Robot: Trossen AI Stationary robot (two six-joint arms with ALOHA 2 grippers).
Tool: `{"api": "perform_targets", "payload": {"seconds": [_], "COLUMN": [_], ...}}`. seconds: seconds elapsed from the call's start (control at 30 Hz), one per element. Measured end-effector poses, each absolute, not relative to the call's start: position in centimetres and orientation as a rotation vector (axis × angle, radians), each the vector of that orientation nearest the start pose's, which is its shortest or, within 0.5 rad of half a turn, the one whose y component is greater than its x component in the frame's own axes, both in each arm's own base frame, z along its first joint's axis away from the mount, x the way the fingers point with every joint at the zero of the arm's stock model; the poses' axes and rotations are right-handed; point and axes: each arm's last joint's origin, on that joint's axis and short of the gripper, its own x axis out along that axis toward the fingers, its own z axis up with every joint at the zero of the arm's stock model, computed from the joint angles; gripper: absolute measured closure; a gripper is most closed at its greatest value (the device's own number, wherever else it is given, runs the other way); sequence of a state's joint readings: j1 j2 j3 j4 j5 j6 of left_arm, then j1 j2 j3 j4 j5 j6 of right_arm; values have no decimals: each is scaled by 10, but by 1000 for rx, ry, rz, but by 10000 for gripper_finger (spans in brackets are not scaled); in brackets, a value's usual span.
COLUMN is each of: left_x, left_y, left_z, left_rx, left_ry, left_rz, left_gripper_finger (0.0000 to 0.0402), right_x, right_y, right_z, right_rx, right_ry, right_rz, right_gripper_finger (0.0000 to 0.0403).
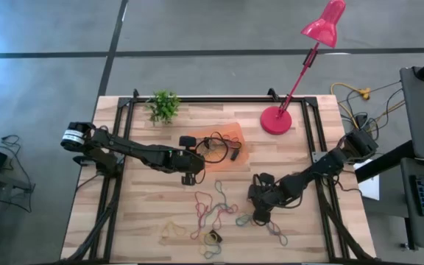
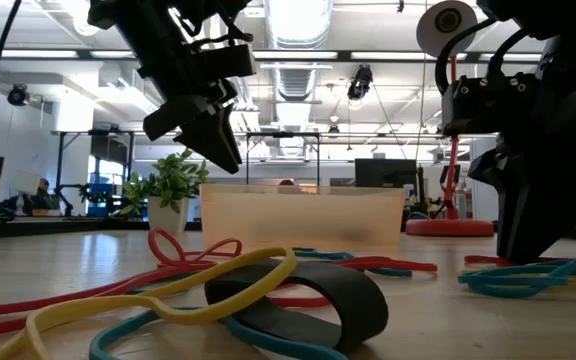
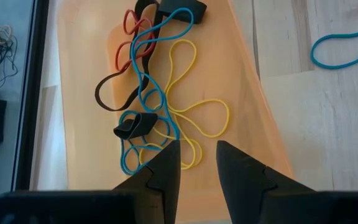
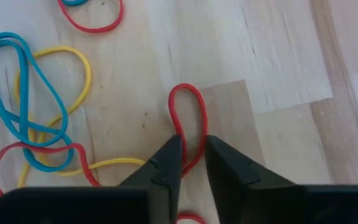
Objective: Pick and place rubber bands into bin
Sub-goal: Put the red rubber band into the orange bin
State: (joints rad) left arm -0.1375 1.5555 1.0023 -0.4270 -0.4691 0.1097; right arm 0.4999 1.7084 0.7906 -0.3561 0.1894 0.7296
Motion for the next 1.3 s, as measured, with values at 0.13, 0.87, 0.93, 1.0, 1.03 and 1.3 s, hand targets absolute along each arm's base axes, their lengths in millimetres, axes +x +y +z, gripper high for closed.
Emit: {"api": "perform_targets", "payload": {"seconds": [0.13,0.87,0.93,1.0,1.03,1.3], "left_x": [307,307,307,307,307,306], "left_y": [-29,-29,-29,-29,-29,-29], "left_z": [212,212,212,212,212,210], "left_rx": [395,394,394,393,393,394], "left_ry": [958,956,955,953,953,958], "left_rz": [253,254,254,254,254,253], "left_gripper_finger": [313,313,313,313,313,313], "right_x": [249,262,265,266,268,266], "right_y": [130,131,131,132,132,134], "right_z": [115,164,172,177,180,177], "right_rx": [188,-56,-77,-108,-117,-16], "right_ry": [1212,1100,1077,1069,1060,1133], "right_rz": [-177,-248,-255,-258,-258,-208], "right_gripper_finger": [387,395,395,395,395,391]}}
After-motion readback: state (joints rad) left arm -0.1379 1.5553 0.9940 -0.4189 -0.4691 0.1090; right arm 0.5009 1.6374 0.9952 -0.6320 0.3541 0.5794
